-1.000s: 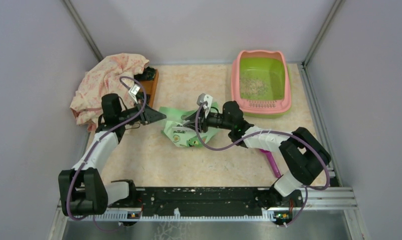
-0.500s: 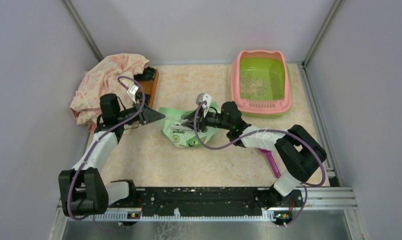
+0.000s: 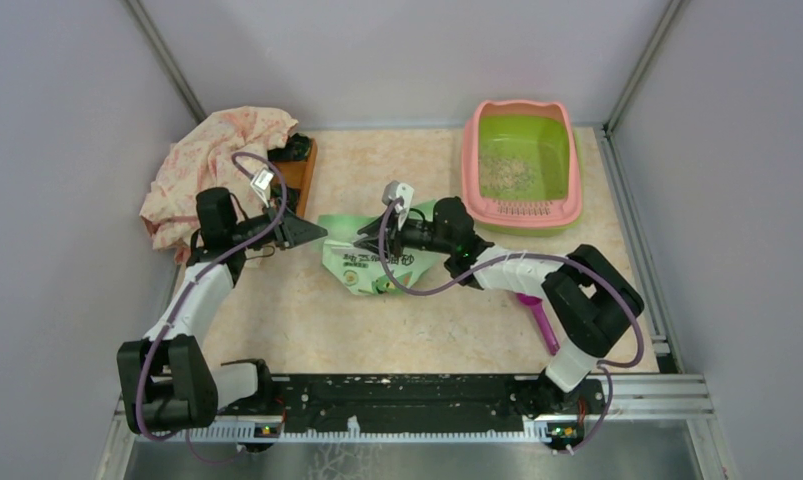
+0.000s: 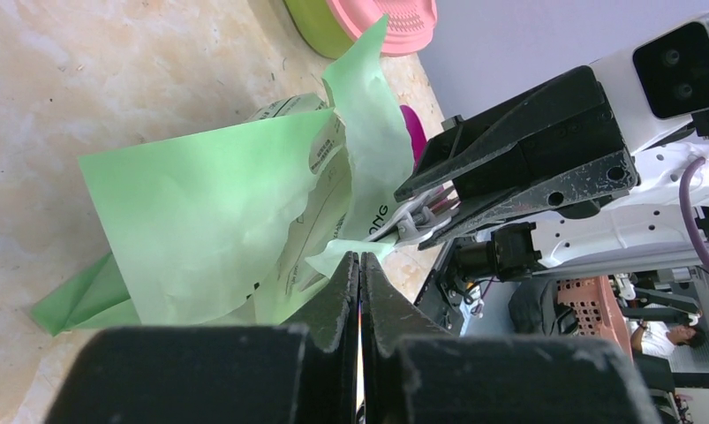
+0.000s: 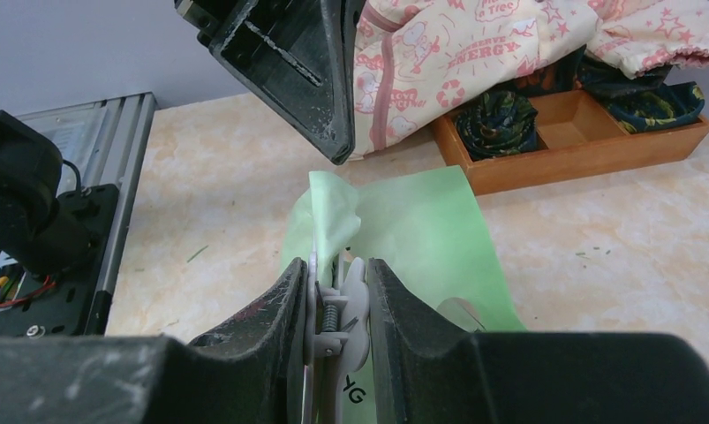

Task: Fill the litter box with clean litter
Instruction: Clamp the cat litter bag at the center of the board.

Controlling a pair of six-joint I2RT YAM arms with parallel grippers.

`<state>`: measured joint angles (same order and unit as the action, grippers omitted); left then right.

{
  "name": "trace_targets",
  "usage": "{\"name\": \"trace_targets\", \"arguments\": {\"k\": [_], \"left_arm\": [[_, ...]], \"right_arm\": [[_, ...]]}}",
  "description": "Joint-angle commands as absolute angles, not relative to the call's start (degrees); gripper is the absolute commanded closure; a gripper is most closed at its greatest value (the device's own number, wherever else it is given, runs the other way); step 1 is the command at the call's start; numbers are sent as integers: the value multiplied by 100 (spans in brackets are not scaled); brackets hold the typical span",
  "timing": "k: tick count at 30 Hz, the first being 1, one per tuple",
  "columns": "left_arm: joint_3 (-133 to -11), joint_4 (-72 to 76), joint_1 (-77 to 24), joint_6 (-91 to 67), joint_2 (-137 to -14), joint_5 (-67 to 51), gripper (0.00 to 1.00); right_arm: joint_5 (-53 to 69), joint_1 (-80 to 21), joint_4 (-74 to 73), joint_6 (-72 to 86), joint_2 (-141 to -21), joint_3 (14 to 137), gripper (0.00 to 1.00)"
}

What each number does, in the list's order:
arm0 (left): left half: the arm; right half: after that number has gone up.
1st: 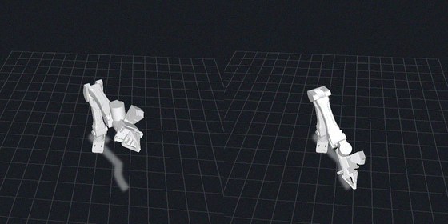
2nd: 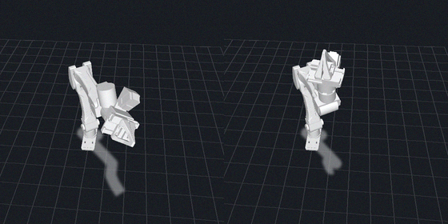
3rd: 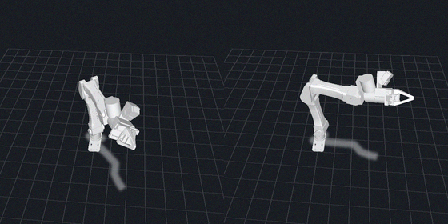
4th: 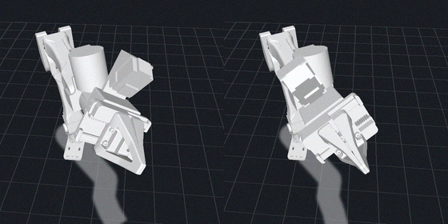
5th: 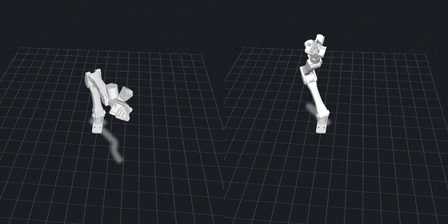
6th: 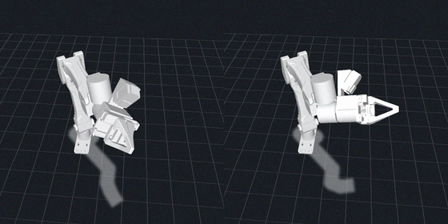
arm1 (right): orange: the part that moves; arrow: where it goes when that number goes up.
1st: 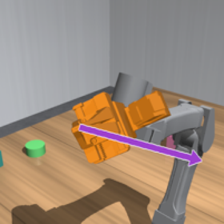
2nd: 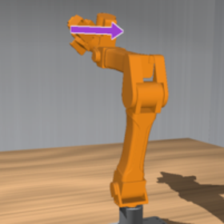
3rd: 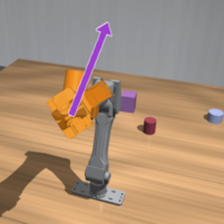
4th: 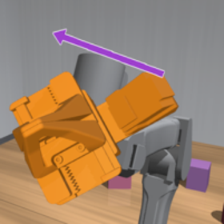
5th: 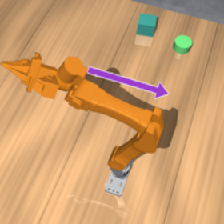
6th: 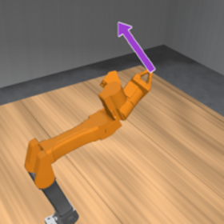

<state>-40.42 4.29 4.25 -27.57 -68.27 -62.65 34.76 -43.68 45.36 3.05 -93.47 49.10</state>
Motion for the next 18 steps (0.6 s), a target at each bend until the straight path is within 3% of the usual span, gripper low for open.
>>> {"name": "trace_targets", "arguments": {"k": [1, 18], "left_arm": [[-4051, 580, 498, -2706, -6773, -6433, 97], [-4018, 597, 605, -2707, -6759, -6523, 97]], "right_arm": [[3433, -4449, 4766, 107, -9503, 5357, 100], [3524, -4535, 4601, -93, -9734, 5559, 100]]}}
